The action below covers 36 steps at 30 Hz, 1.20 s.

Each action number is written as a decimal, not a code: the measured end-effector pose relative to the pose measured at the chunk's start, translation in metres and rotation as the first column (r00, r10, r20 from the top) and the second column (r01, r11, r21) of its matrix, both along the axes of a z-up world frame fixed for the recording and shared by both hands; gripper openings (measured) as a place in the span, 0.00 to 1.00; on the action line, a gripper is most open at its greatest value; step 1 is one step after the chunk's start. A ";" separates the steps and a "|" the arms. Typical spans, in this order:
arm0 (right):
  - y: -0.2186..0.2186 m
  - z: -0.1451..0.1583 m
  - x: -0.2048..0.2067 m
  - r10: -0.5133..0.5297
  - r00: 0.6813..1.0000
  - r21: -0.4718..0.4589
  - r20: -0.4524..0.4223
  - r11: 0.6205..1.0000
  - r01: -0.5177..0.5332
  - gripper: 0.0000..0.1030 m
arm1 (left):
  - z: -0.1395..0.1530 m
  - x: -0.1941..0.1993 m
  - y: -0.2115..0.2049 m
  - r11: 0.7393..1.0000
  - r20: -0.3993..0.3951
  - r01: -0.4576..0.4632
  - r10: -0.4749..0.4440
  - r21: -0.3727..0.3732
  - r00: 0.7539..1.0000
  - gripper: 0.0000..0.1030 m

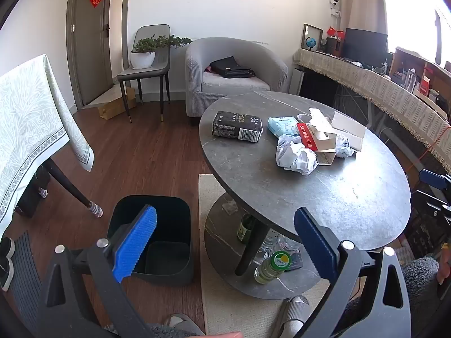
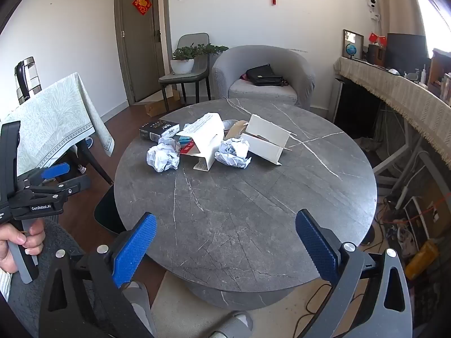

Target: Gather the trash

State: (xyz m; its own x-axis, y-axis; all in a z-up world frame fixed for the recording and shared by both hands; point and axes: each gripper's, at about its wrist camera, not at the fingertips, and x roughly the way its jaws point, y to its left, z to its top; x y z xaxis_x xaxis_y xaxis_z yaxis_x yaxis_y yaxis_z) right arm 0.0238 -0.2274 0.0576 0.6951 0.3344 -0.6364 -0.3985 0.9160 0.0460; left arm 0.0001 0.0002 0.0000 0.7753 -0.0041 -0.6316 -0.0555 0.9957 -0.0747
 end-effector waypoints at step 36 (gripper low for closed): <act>0.002 0.000 0.000 0.001 1.000 -0.006 -0.002 1.000 -0.001 0.97 | 0.000 0.000 0.000 1.000 0.000 -0.001 0.001 0.002 1.000 0.97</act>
State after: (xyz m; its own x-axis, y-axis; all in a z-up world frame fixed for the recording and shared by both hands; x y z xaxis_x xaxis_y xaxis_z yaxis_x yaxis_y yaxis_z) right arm 0.0236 -0.2258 0.0577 0.6935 0.3307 -0.6401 -0.3990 0.9160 0.0411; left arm 0.0000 0.0004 0.0000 0.7754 -0.0018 -0.6314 -0.0569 0.9957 -0.0727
